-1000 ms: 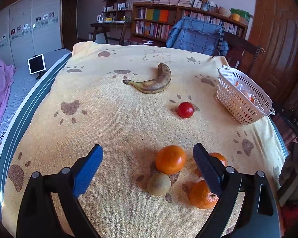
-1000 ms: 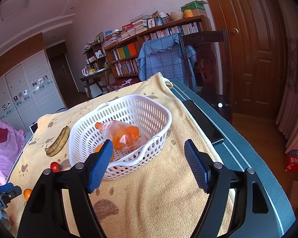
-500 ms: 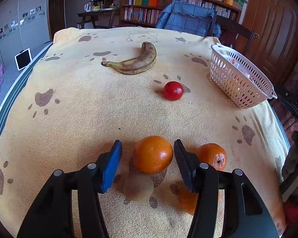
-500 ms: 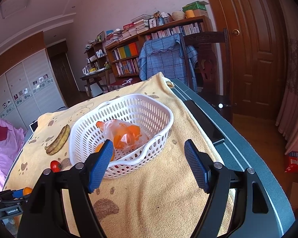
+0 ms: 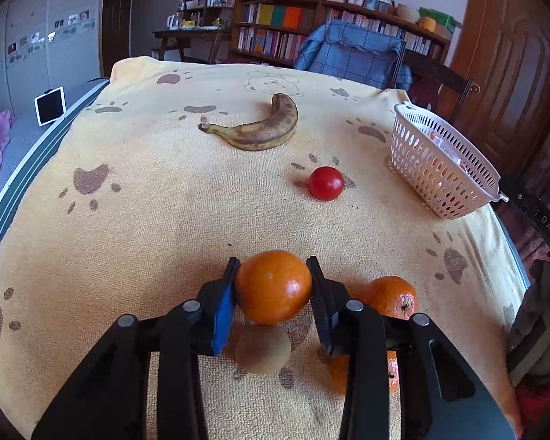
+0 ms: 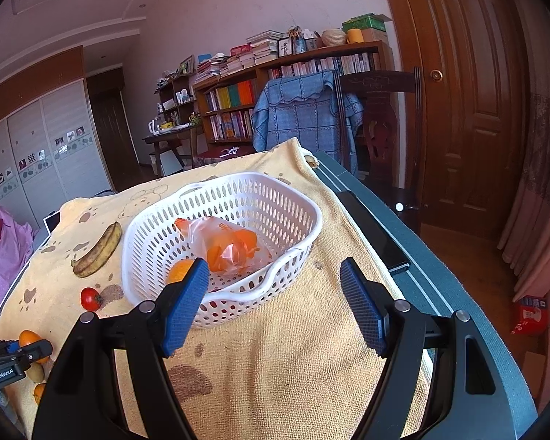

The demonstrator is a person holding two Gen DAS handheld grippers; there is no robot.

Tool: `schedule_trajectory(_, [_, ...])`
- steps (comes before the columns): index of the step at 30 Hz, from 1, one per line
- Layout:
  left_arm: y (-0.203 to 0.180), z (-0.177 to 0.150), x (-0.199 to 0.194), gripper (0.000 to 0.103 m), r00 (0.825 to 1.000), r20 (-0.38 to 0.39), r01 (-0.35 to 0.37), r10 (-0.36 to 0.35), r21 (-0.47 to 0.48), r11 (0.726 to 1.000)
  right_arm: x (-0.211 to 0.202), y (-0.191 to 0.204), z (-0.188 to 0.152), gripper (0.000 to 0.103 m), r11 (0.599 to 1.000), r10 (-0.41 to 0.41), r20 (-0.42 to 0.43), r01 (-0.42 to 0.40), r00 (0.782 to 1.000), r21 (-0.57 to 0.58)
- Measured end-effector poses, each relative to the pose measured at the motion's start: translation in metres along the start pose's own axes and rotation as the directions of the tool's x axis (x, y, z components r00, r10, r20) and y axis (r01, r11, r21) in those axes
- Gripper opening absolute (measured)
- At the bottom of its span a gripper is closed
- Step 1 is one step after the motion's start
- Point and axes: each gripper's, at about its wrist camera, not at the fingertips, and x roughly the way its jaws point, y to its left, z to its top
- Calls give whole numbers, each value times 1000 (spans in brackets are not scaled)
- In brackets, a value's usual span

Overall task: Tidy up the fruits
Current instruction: 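Lift the orange with the left gripper while the right gripper grasps the brown banana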

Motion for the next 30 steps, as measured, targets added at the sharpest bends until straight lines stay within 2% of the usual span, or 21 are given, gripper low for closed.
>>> schedule_trajectory(4, [11, 2, -6, 37, 999, 35, -37, 39, -45, 998, -1, 8, -1, 75, 999, -27, 18, 28, 999, -44])
schedule_trajectory(11, [41, 4, -11, 37, 994, 38, -96, 104, -170, 981, -7, 20, 6, 75, 994, -59, 33, 62, 998, -95])
schedule_trajectory(14, [47, 2, -10, 37, 990, 28, -131, 140, -210, 969, -14, 36, 20, 75, 995, -14, 34, 17, 999, -94])
schedule_trajectory(18, [51, 0, -10, 37, 984, 26, -167, 179, -237, 957, -9, 73, 43, 75, 989, 111, -22, -112, 994, -95])
schedule_trajectory(21, [57, -1, -10, 37, 982, 17, -176, 187, -263, 949, 10, 104, 57, 75, 976, 195, -110, -204, 975, -72])
schedule_trajectory(25, [62, -2, -8, 37, 982, 6, -179, 189, -288, 941, 34, 155, 65, 75, 948, 273, -224, -301, 936, -102])
schedule_trajectory(28, [60, -3, -8, 37, 980, 8, -188, 198, -279, 942, 60, 190, 66, 75, 931, 304, -328, -351, 895, -95])
schedule_trajectory(30, [59, -2, -7, 37, 980, 8, -189, 199, -277, 942, 84, 206, 66, 75, 933, 308, -399, -357, 864, -53])
